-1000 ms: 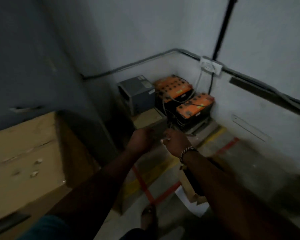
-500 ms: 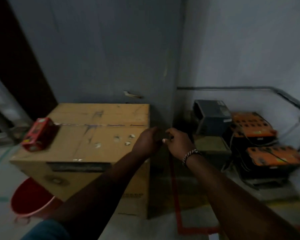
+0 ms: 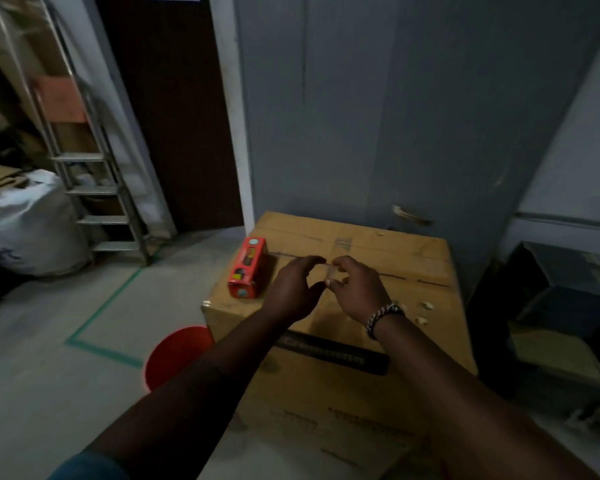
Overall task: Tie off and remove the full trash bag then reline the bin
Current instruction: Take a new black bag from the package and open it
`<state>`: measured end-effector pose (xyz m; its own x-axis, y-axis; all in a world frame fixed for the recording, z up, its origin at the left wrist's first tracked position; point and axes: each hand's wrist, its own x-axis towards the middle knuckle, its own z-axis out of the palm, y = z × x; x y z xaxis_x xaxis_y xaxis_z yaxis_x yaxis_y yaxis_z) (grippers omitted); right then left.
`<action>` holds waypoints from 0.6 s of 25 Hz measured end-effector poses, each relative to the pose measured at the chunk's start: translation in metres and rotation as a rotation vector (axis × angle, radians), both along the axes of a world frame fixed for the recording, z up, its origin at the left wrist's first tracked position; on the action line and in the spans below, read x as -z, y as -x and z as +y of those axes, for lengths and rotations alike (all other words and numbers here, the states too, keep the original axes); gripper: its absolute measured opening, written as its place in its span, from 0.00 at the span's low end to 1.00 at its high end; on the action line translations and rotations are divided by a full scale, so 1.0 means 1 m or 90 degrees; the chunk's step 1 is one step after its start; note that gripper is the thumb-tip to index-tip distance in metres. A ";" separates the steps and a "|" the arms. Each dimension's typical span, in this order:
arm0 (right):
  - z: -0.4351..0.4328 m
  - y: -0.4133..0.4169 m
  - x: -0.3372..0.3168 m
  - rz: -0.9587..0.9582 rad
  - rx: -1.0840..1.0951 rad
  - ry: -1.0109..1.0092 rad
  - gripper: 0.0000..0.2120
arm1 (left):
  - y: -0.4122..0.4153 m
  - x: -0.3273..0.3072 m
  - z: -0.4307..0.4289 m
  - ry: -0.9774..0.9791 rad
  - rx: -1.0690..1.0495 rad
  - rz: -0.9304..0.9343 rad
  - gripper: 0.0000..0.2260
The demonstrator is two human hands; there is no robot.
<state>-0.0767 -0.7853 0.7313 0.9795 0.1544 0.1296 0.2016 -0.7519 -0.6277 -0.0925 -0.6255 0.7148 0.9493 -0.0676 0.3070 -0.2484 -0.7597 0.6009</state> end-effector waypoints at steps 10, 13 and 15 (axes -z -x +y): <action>0.159 -0.023 0.001 -0.003 -0.037 -0.029 0.20 | -0.011 0.004 0.154 0.049 -0.015 -0.016 0.22; 0.178 -0.031 0.004 -0.023 -0.060 -0.022 0.19 | -0.016 0.008 0.171 0.047 -0.014 -0.029 0.21; 0.185 -0.039 0.007 -0.027 -0.063 -0.016 0.18 | -0.020 0.010 0.180 0.061 -0.014 -0.030 0.19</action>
<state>-0.0381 -0.6005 0.7239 0.9533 0.2458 0.1752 0.3002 -0.7108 -0.6361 -0.0729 -0.4455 0.7046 0.9346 -0.0146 0.3555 -0.2616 -0.7054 0.6588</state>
